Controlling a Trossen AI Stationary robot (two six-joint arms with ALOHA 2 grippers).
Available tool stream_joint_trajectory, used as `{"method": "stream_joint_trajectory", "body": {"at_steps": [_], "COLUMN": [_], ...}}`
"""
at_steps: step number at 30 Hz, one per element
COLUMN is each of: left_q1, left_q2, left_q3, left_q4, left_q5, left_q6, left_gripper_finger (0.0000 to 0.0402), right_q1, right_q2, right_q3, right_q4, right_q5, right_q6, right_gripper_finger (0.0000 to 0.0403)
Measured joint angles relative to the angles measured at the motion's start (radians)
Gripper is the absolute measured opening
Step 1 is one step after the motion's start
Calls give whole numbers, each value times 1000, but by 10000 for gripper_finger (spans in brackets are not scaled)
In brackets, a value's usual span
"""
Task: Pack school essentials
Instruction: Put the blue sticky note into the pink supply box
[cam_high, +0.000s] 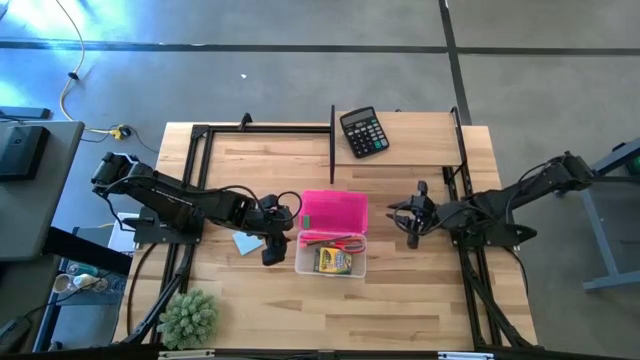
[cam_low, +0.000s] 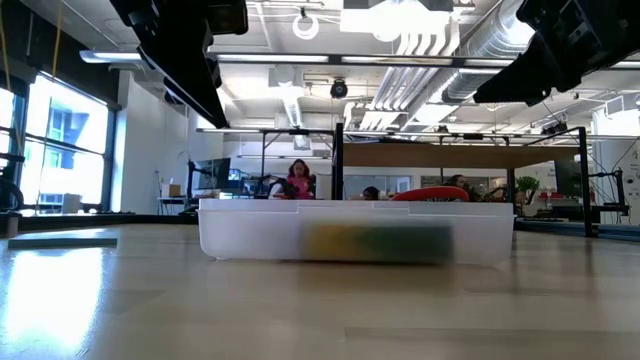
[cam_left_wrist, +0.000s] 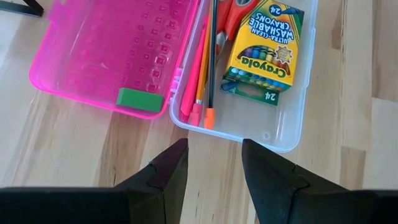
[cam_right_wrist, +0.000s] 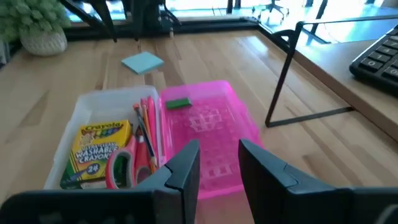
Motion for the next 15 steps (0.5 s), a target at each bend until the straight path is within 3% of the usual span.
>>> {"method": "stream_joint_trajectory", "body": {"at_steps": [7, 15], "left_q1": [0, 0], "left_q2": [0, 0], "left_q3": [0, 0], "left_q4": [-2, -3], "left_q5": [42, 51], "left_q6": [-3, -27], "left_gripper_finger": [139, 139], "right_q1": [-2, -2], "right_q2": [-39, -221], "right_q3": [-206, -305], "right_q4": [317, 337], "right_q5": [0, -10], "right_q6": [-40, -84], "right_gripper_finger": [103, 103]}}
